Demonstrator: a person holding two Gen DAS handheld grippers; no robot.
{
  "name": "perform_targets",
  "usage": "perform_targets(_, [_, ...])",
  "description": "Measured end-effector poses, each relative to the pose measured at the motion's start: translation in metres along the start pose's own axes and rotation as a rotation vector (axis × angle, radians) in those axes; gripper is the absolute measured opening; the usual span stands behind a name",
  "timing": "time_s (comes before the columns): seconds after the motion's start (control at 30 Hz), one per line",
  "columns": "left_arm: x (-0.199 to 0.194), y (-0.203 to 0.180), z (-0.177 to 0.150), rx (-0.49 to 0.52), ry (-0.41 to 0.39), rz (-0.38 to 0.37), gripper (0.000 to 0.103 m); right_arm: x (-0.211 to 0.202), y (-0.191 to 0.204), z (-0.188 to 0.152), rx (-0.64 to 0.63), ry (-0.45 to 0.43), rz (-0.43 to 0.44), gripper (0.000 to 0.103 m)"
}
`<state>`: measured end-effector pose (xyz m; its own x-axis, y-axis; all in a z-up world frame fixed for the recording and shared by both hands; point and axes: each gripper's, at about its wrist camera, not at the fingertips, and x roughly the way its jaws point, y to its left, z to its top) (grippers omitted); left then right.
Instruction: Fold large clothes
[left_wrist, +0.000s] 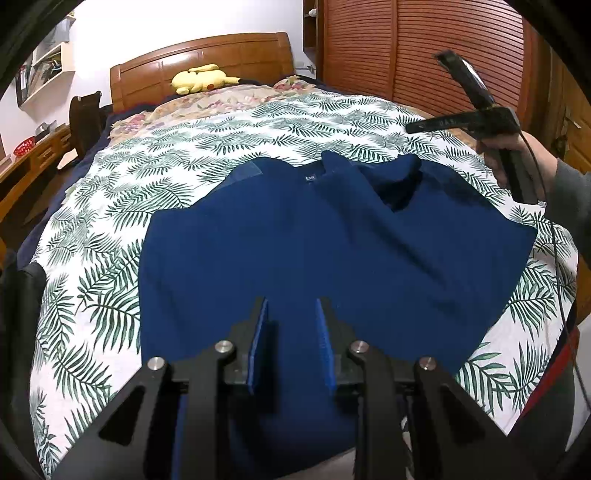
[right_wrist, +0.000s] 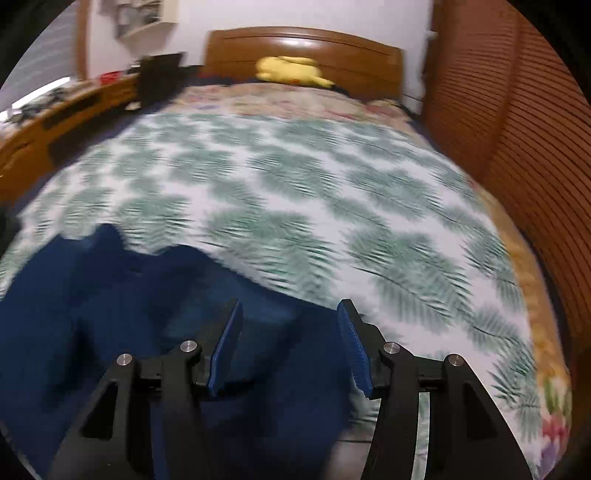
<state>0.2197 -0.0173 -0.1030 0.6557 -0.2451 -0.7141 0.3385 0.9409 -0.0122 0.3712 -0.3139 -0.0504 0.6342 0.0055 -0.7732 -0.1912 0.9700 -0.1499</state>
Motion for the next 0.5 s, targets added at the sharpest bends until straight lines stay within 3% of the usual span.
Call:
perform_targets(0.13, [-0.001,0.001,0.0,-0.001,-0.002,0.004,0.024,0.011,0.051,0.008,-0.056,0.022,0.097,0.054])
perform_targets(0.3, [-0.005,0.004,-0.002,-0.005,-0.006,0.005,0.024,0.047,0.106,-0.007,-0.162,0.134,0.15,0.054])
perform_targets(0.5, [-0.009,0.006,-0.002,-0.006,-0.014,0.002,0.024,0.08,0.119,-0.032,-0.238,0.249,0.059,0.062])
